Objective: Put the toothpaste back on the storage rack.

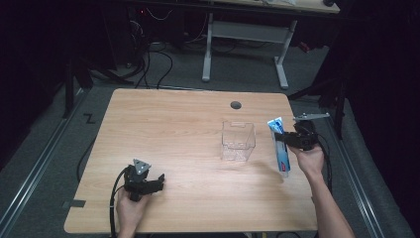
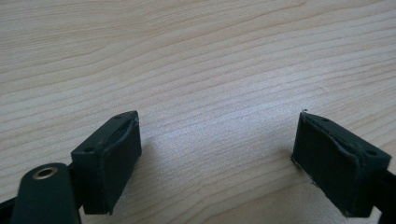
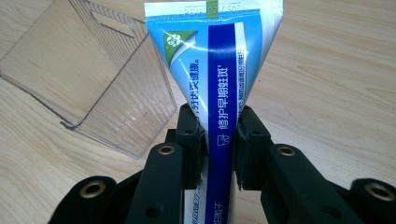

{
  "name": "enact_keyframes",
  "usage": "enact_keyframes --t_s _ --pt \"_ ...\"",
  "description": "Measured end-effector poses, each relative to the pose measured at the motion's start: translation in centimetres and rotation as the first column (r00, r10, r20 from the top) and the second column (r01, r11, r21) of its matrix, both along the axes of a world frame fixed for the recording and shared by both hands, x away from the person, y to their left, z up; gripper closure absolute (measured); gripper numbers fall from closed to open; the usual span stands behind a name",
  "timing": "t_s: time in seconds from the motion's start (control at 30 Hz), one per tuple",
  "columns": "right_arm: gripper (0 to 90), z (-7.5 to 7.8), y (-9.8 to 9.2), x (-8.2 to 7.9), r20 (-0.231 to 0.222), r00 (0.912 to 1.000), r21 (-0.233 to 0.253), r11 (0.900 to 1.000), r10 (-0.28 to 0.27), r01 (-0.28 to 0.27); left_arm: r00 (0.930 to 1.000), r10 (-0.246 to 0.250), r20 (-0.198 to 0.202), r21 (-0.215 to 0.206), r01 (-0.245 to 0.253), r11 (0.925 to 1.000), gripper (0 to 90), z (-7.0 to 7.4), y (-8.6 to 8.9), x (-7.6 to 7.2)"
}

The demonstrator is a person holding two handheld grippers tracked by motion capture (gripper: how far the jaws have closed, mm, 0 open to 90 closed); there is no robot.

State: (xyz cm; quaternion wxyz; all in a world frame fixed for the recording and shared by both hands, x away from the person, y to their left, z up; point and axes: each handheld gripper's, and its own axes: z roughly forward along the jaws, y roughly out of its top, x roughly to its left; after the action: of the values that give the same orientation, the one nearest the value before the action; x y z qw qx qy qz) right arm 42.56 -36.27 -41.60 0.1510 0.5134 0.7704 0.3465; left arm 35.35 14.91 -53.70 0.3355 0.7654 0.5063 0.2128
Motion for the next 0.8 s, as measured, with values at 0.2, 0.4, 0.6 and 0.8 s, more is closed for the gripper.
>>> enact_keyframes --t_s 0.2,0.4,0.6,0.8 --pt "74.7 0.6 0.0 -0.7 0.032 0.9994 0.018 1.0 0.016 -0.016 1.0 0.001 0.0 0.0 -0.001 1.0 15.6 0.0 0.0 0.0" --pt "74.7 1.3 0.5 -1.8 0.065 0.9966 0.027 0.998 0.049 -0.051 1.0 0.0 -0.001 0.0 0.0 1.0 15.6 0.0 0.0 0.0" --pt "74.7 2.0 1.0 -2.7 0.09 0.9926 0.054 0.995 0.081 -0.086 1.0 0.0 -0.001 0.0 0.0 1.0 15.6 0.0 0.0 0.0" --pt "74.7 2.3 1.3 -3.2 0.108 0.9898 0.06 0.993 0.093 -0.1 1.0 0.0 -0.001 0.0 0.0 1.0 15.6 0.0 0.0 0.0"
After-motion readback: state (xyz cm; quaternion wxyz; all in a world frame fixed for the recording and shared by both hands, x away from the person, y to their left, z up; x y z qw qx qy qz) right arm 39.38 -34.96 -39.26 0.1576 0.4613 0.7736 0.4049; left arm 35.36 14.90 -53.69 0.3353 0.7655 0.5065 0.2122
